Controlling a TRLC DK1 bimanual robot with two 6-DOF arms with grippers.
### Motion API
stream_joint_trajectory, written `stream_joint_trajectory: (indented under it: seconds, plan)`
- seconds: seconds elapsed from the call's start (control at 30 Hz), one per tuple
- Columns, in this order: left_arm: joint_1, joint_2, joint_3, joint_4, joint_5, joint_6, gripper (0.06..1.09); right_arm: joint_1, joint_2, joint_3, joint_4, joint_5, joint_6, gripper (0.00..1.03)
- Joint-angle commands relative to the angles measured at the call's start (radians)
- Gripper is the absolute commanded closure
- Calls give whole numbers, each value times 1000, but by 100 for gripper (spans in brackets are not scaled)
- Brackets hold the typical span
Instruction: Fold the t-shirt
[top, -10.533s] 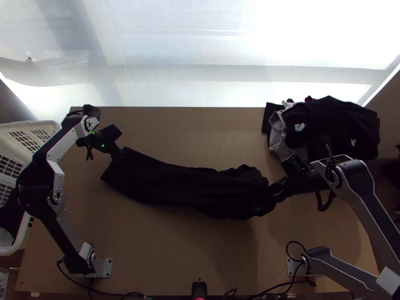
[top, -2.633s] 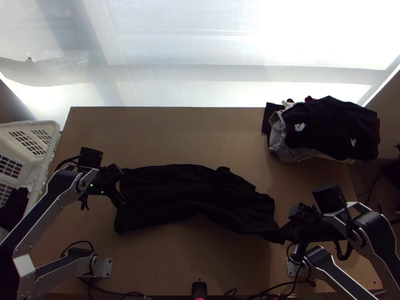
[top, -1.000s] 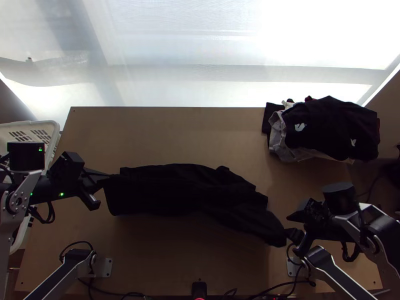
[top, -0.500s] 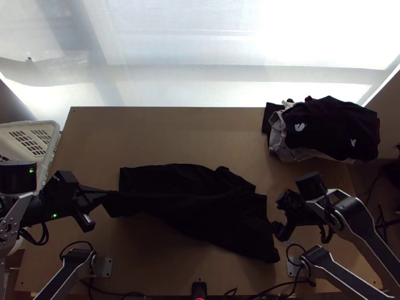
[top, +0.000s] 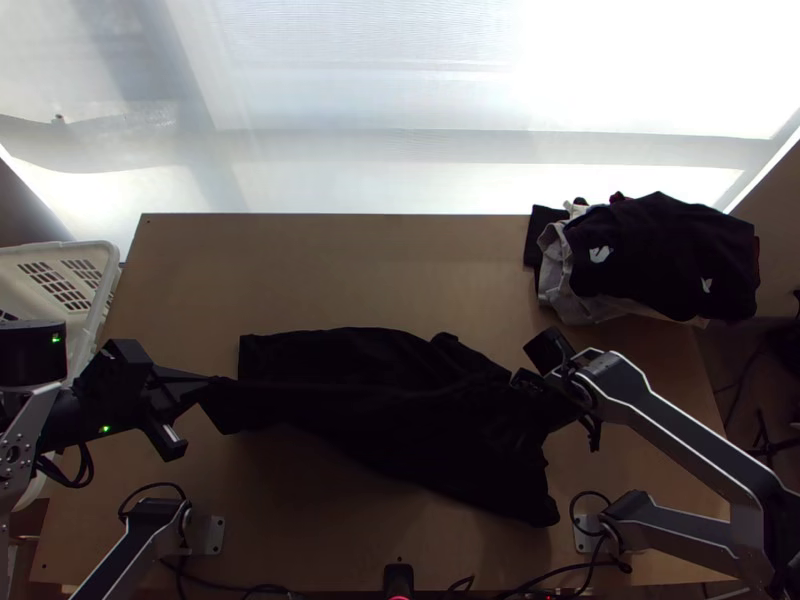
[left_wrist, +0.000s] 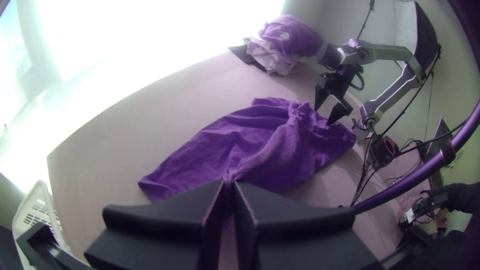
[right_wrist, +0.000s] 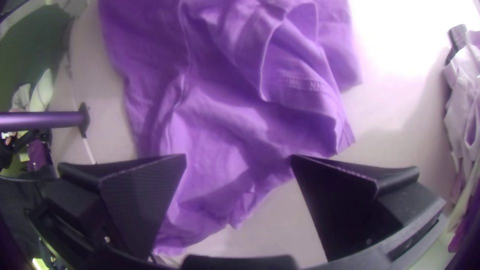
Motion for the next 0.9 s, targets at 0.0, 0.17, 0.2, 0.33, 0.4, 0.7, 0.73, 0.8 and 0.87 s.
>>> stream_joint_trajectory:
  seconds: [0.0,0.17,0.2,0.33,0.4,0.7,0.73,0.8,0.87]
  plan:
    - [19,21,12,8,-5,23,94,3,-11,-13,-44,7,-6,10]
    - [23,29,14,13,-23,47,94,2,-46,25,-163,18,0,10]
    - [31,31,14,14,-29,57,94,3,-61,30,-189,17,3,10]
    - [71,34,20,19,-29,83,94,50,-118,17,-250,17,39,12]
    - [71,35,15,20,-28,81,94,68,-135,-2,-256,15,40,15]
    - [66,34,14,19,-28,78,94,102,-107,-44,-233,-11,54,15]
    - [66,32,12,17,-28,78,94,103,-101,-44,-224,-13,54,16]
    - [66,31,11,16,-28,78,94,106,-89,-36,-213,-14,54,16]
    - [66,31,14,16,-28,78,94,119,-84,-16,-212,-20,60,16]
